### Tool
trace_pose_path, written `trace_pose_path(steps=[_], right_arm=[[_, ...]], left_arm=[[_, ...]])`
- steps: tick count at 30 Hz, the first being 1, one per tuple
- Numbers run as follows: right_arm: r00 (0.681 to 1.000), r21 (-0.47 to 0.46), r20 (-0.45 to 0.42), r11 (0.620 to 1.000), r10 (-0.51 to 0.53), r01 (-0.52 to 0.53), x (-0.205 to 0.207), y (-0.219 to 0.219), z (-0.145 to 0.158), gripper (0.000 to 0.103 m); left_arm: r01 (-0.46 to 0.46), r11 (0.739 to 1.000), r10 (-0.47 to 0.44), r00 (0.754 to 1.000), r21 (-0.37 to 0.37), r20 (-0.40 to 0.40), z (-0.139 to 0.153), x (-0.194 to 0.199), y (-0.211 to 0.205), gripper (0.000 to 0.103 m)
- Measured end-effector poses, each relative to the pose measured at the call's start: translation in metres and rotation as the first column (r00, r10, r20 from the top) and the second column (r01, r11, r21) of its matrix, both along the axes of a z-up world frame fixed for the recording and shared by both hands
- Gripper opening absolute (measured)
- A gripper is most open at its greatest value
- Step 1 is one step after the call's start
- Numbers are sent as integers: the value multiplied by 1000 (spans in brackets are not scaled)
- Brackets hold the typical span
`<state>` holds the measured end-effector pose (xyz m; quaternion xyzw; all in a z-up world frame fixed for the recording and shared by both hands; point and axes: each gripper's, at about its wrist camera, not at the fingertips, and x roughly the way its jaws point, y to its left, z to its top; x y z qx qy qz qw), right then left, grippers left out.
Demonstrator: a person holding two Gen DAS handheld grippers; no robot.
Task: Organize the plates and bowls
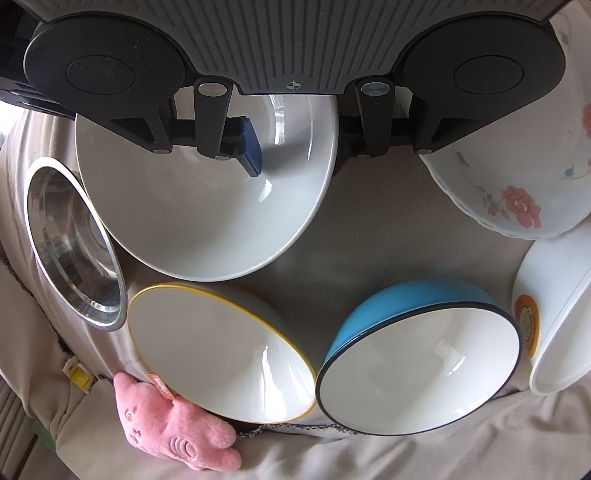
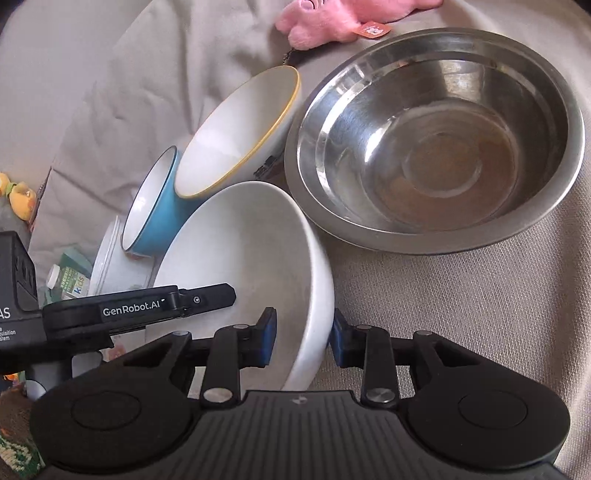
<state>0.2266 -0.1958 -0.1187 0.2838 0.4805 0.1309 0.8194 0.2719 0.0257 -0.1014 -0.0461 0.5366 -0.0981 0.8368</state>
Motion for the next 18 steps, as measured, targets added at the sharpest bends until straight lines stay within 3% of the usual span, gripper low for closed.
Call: trace_pose_path(steps=[10, 13, 18], right_arm=[[986, -100, 151, 993, 71, -56, -16, 23, 22, 32], [971, -146, 216, 987, 103, -72, -25, 34, 36, 32], [949, -122, 263, 981, 175, -147, -28, 58, 53, 32]], left_arm=[[28, 999, -30, 994, 28, 101, 25, -21, 8, 40], [7, 1000, -8, 990, 10, 139, 38, -31, 21, 40], [-33, 999, 33, 980, 0, 196, 63, -55, 61, 37]])
